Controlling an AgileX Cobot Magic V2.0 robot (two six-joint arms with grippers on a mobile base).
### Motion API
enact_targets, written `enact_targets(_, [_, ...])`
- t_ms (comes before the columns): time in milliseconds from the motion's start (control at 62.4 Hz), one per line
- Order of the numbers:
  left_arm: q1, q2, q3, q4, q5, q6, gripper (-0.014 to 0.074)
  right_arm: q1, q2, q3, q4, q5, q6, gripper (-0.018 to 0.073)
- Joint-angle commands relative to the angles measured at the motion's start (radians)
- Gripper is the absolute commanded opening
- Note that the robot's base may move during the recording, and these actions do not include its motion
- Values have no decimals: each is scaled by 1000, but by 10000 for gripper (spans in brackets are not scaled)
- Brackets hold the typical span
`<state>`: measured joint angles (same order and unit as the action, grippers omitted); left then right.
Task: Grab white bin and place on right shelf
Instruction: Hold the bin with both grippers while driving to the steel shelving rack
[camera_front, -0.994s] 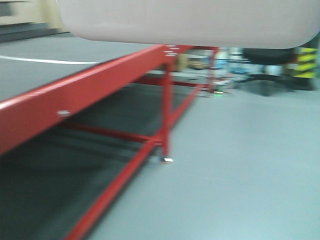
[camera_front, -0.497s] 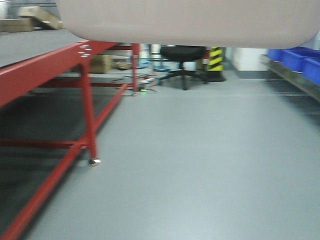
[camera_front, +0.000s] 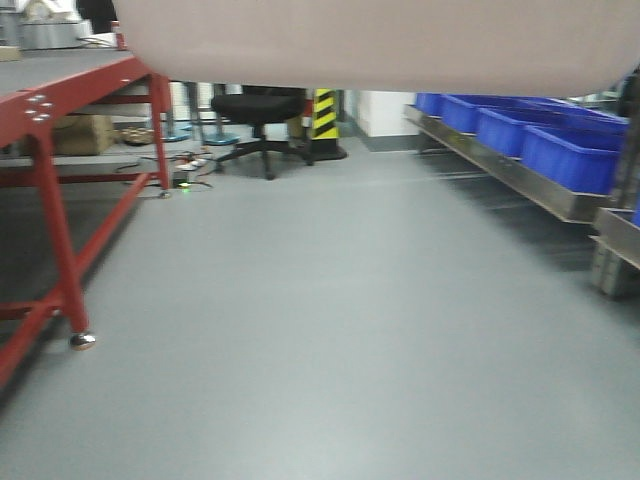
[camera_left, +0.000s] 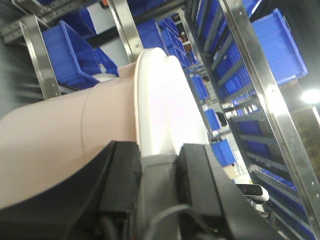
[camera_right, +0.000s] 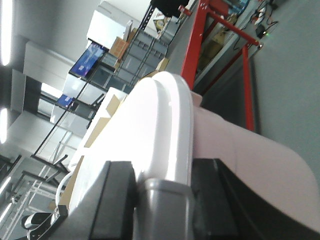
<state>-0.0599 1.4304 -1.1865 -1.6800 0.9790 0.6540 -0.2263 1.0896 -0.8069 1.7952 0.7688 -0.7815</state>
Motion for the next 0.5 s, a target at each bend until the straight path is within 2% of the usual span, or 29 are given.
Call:
enact_targets(0, [-58,-46,-36,-40,353,9,-41,39,-33,-45,88,264,-6,65])
enact_targets(481, [-58,-46,-36,-40,353,9,-41,39,-33,-45,88,264,-6,65])
